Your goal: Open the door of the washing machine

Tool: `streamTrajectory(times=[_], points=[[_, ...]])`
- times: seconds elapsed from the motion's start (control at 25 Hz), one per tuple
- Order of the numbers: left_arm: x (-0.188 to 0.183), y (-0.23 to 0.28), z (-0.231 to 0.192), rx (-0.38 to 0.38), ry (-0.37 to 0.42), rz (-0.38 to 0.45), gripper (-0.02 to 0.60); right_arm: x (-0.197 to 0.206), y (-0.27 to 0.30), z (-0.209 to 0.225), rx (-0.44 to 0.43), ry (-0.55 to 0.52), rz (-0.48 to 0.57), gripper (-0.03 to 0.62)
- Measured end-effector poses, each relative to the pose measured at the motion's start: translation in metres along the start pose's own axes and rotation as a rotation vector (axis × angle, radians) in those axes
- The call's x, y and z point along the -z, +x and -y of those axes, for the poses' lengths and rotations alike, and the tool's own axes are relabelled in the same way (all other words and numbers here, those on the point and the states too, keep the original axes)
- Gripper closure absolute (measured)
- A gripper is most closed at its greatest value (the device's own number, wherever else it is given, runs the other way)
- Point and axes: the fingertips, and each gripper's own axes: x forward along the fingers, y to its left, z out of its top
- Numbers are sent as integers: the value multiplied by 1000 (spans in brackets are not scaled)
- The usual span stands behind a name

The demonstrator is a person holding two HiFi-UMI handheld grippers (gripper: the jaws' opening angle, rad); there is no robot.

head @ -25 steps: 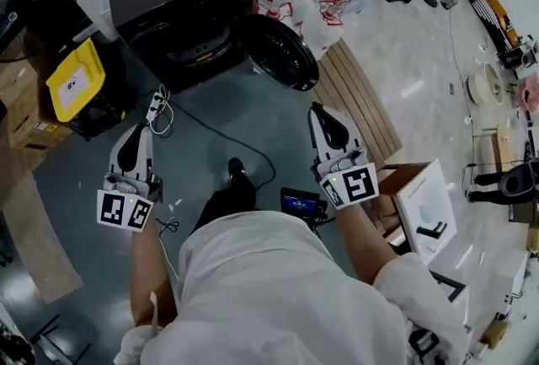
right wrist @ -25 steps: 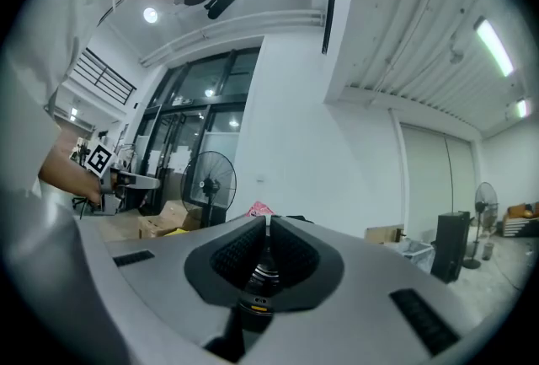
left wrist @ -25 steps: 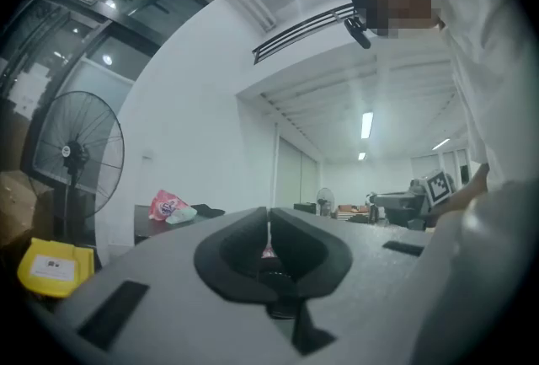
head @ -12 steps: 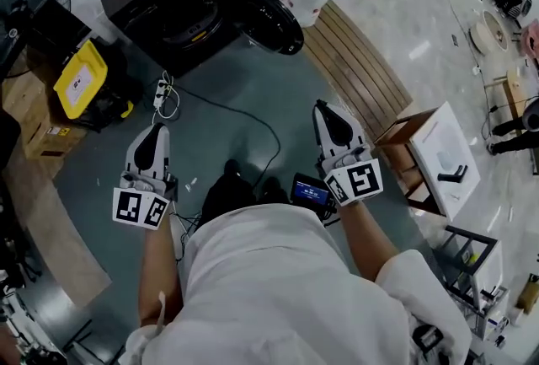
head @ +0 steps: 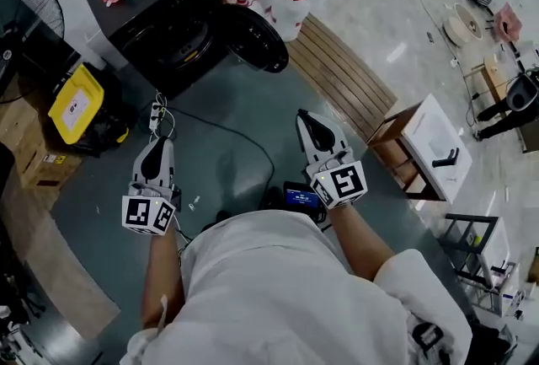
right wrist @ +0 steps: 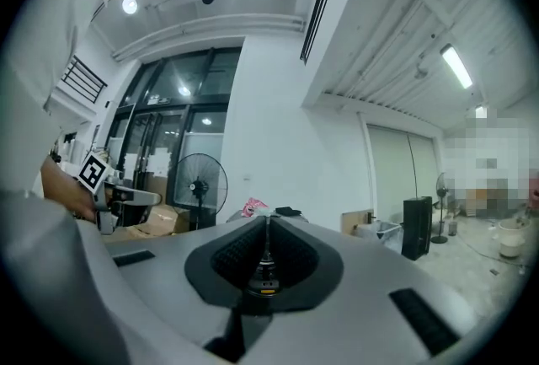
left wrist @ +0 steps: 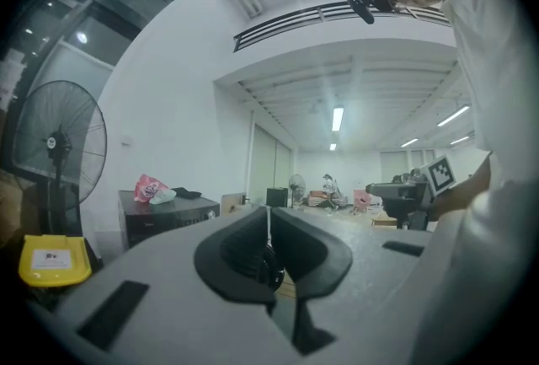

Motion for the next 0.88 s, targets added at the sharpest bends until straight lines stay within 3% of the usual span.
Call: streamTrajectory(times=[0.36,0.64,0.88], points=[[7,-58,-67,14,-66,14,563,-5,26,-97,-15,-10,-30,556],[34,-75,-72,64,-92,-21,563,5,23,-122,21,-7,-84,556],[21,-80,-68,26,-113,1,563,8,21,-129,-23,5,-72,557]])
